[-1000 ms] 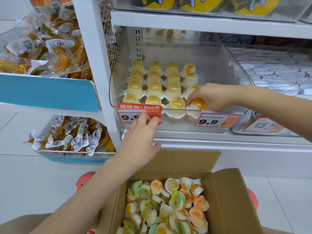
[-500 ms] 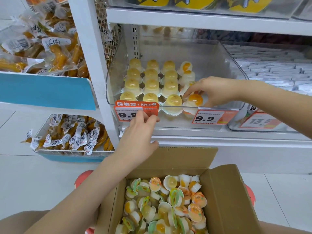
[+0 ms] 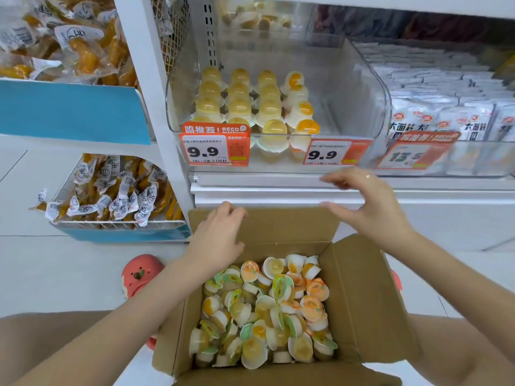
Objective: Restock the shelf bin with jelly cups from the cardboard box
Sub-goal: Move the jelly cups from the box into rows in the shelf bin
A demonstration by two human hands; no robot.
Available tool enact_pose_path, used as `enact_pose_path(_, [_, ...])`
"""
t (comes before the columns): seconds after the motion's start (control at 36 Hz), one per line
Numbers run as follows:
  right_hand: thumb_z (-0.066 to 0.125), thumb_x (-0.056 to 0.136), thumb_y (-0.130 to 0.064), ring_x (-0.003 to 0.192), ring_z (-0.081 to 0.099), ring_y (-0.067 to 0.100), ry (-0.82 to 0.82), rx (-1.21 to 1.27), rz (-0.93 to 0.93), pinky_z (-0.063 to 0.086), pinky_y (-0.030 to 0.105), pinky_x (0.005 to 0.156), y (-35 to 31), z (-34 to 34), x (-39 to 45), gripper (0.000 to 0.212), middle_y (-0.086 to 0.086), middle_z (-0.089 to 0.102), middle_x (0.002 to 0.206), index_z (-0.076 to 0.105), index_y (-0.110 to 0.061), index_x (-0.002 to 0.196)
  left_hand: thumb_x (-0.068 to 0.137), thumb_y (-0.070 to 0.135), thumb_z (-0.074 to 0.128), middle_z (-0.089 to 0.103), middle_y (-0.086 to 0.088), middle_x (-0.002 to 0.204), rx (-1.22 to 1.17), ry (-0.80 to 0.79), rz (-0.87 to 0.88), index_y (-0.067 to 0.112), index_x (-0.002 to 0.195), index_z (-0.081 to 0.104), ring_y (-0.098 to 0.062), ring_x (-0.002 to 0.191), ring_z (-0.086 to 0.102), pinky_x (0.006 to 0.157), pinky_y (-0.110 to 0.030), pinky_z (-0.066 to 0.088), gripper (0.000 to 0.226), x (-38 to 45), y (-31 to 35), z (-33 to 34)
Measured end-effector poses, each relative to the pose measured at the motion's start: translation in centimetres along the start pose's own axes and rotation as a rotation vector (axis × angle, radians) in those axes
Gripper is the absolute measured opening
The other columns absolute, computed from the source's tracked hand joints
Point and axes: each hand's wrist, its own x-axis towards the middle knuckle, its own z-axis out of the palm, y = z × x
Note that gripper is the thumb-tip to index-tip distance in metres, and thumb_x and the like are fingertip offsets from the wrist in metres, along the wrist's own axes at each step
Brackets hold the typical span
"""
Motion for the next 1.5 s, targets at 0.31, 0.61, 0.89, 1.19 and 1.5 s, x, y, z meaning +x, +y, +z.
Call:
enact_pose_path(0.31, [0.068,0.085,-0.032,0.120,0.042,0.013,-0.687,-0.093,0.254,0.035,0.022,0.095,5.5,10.0,-8.1,0.043,-0.008,0.055,0.122,0.055,-0.023,0.125,0.084,0.028,0.064,0.043,-0.005,0.123,0.065,-0.390,-0.058,0.020,0.127,0.043,-0.028,0.115,0.047,0.087,-0.040,0.046,0.048,-1.2,-4.8,10.8])
enact_pose_path(0.61, [0.060,0.085,-0.014,0.114,0.053,0.022,-0.868,-0.186,0.503,0.047,0.031,0.089,11.0,16.0,-12.2,0.044,0.004,0.057,0.121,0.052,-0.022,0.127,0.080,0.008,0.065,0.045,-0.005,0.130,-0.142,-0.519,-0.035,0.015,0.131,0.044,-0.025,0.117,0.049,0.091,-0.037,0.047,0.056,-0.6,-3.8,20.4])
enact_pose_path(0.89, [0.055,0.089,-0.013,0.133,0.031,0.030,-1.210,-0.342,0.382,0.037,0.034,0.101,12.8,18.1,-15.3,0.072,0.006,0.038,0.144,0.020,-0.033,0.149,0.067,0.033,0.080,0.045,-0.003,0.132,-0.279,-0.533,0.001,0.016,0.132,0.042,-0.025,0.122,0.041,0.099,-0.034,0.040,0.077,-0.8,-1.1,26.5])
enact_pose_path(1.19, [0.070,0.077,-0.008,0.124,0.039,0.028,-1.160,-0.216,0.577,0.043,0.032,0.088,13.6,18.9,-14.9,0.072,0.008,0.048,0.133,0.035,-0.024,0.138,0.066,0.038,0.080,0.050,0.002,0.122,-0.350,-0.485,-0.029,0.021,0.124,0.052,-0.022,0.117,0.045,0.096,-0.038,0.043,0.067,-0.5,-1.7,27.4])
enact_pose_path(1.5, [0.084,0.061,-0.017,0.108,0.043,0.022,-0.845,0.043,0.705,0.037,0.029,0.076,13.1,18.9,-16.2,0.067,0.002,0.054,0.110,0.044,-0.019,0.115,0.077,-0.006,0.058,0.054,-0.010,0.118,-0.550,-0.302,-0.291,0.011,0.118,0.054,-0.019,0.083,0.057,0.074,-0.028,0.047,0.044,2.9,-5.0,24.8])
